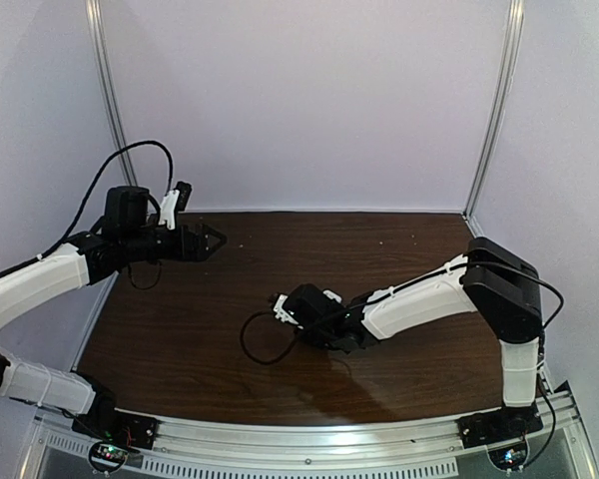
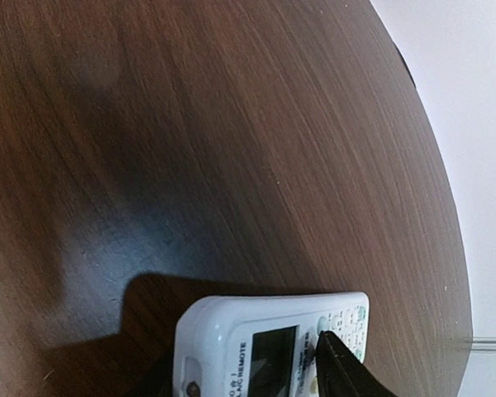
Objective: Load the batteries into the remote control
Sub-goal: Place the remote control at the center of the board.
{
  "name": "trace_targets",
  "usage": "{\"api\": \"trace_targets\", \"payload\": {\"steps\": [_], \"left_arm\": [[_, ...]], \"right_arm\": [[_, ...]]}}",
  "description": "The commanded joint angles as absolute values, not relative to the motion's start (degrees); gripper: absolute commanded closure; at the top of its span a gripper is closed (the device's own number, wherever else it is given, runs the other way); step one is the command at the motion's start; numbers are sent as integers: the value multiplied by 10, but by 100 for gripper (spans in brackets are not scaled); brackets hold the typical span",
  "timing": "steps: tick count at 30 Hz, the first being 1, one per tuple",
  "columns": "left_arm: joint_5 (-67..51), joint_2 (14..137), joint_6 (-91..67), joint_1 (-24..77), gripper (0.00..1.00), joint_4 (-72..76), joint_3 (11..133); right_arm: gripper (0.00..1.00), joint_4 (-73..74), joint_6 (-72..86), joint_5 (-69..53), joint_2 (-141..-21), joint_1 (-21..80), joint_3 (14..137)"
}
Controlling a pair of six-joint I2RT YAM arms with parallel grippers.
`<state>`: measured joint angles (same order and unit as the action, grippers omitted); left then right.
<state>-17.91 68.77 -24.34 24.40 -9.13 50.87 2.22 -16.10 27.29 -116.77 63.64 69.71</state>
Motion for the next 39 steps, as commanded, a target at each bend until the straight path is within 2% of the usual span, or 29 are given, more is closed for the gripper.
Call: {"api": "trace_targets", "payload": {"steps": [1,8,11,13,15,21,30,39], "left_arm": [[-181,688,-243,236,3,-84,502],[-182,694,-245,230,2,-84,505],[-183,697,-245,229,3,-86,505],[-184,698,-245,229,2,-87,505],[-186,698,-247,227,2,-87,505],[-188,703,-251,222,3,-102,516],[-148,749,-266,220,3,-169,595],[-133,759,-259,220,3,-143,579]], "right_arm": [[49,12,-148,249,-1184,641,686],[39,17,-137,220,-1183,642,679],[26,21,-132,196,-1172,643,672],[11,28,-128,180,-1165,644,670],[6,31,-125,167,-1158,644,664],[1,30,-107,135,-1113,647,640],[0,50,-68,109,-952,637,611],[0,50,18,13,-828,500,577]]}}
